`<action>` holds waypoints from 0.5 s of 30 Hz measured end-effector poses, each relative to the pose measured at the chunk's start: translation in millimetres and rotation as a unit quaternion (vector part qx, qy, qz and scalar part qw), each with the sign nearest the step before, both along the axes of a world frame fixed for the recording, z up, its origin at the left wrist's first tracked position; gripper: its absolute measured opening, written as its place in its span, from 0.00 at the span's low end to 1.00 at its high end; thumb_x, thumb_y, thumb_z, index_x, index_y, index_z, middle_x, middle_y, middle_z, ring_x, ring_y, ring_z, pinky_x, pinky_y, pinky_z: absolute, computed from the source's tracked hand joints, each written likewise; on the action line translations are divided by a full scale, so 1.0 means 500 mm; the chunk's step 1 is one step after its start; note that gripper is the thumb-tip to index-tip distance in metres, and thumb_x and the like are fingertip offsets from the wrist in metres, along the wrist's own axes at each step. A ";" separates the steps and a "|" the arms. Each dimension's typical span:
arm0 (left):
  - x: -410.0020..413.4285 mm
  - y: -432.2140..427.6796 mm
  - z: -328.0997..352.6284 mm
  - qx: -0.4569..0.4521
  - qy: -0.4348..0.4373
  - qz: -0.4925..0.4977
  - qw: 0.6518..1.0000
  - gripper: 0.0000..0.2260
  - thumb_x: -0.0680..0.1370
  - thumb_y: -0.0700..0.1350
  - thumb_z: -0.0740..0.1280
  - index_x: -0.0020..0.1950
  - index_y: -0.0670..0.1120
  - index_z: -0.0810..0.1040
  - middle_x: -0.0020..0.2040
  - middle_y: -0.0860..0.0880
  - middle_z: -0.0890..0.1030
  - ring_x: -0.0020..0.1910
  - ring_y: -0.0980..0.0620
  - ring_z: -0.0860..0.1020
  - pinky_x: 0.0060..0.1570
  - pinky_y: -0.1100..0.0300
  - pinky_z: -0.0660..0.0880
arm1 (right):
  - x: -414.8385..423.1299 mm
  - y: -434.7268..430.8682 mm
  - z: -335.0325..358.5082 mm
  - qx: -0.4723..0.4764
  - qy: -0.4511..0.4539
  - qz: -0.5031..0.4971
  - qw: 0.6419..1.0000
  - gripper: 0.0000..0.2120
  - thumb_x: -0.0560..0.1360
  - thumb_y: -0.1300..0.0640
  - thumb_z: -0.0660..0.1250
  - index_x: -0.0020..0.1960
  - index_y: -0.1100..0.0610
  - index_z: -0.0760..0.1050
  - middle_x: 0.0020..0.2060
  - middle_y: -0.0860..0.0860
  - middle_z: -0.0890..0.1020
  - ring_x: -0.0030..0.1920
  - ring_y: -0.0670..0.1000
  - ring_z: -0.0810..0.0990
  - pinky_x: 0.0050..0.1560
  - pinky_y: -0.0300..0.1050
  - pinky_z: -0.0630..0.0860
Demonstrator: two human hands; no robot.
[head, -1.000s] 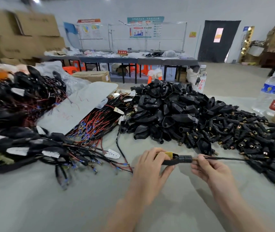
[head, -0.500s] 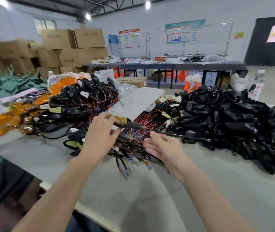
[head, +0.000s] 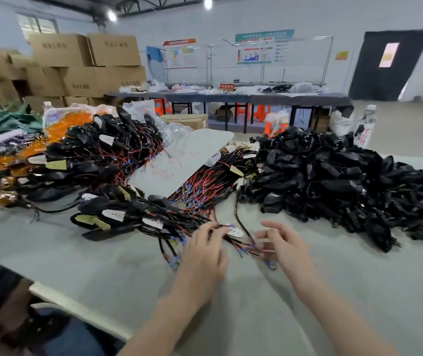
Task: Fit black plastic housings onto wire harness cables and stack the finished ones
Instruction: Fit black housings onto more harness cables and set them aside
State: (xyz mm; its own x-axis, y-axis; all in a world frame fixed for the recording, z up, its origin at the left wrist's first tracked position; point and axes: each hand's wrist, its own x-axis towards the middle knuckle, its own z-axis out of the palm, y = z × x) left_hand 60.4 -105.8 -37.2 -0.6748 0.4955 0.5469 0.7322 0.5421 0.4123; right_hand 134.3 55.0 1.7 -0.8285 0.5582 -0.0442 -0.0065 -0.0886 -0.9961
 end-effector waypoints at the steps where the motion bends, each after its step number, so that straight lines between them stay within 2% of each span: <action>1: 0.022 0.032 -0.006 -0.002 0.004 -0.031 1.000 0.18 0.77 0.40 0.64 0.67 0.45 0.75 0.67 0.44 0.73 0.65 0.44 0.73 0.66 0.49 0.70 | 0.011 0.019 -0.004 0.010 0.004 -0.013 1.000 0.13 0.82 0.67 0.55 0.56 0.57 0.77 0.42 0.54 0.83 0.38 0.53 0.81 0.40 0.46 0.80; 4: 0.074 0.118 -0.012 -0.008 -0.019 -0.085 0.996 0.17 0.80 0.47 0.59 0.70 0.52 0.71 0.70 0.50 0.69 0.70 0.51 0.67 0.69 0.54 0.65 | 0.044 0.088 -0.014 0.027 0.017 -0.057 0.998 0.13 0.82 0.66 0.57 0.55 0.55 0.79 0.43 0.53 0.84 0.36 0.49 0.83 0.38 0.42 0.81; 6: 0.091 0.167 -0.012 -0.009 -0.033 -0.092 0.995 0.18 0.81 0.48 0.59 0.71 0.55 0.69 0.70 0.53 0.68 0.69 0.53 0.66 0.69 0.57 0.63 | 0.066 0.139 -0.023 0.026 0.016 -0.085 0.996 0.13 0.82 0.66 0.58 0.56 0.55 0.78 0.42 0.51 0.84 0.35 0.47 0.83 0.38 0.41 0.81; 11: 0.099 0.255 -0.031 -0.037 -0.064 -0.090 0.993 0.19 0.80 0.47 0.59 0.71 0.53 0.69 0.68 0.52 0.68 0.68 0.51 0.67 0.70 0.57 0.62 | 0.114 0.258 -0.046 0.028 0.014 -0.151 0.988 0.13 0.82 0.66 0.57 0.57 0.56 0.78 0.43 0.51 0.85 0.36 0.49 0.82 0.39 0.44 0.81; 15: 0.087 0.307 -0.049 -0.064 -0.041 -0.076 0.994 0.18 0.80 0.47 0.59 0.71 0.52 0.70 0.68 0.51 0.70 0.67 0.50 0.69 0.69 0.55 0.64 | 0.132 0.317 -0.069 0.023 0.023 -0.180 0.983 0.12 0.82 0.65 0.57 0.58 0.54 0.77 0.47 0.52 0.84 0.37 0.48 0.81 0.39 0.42 0.79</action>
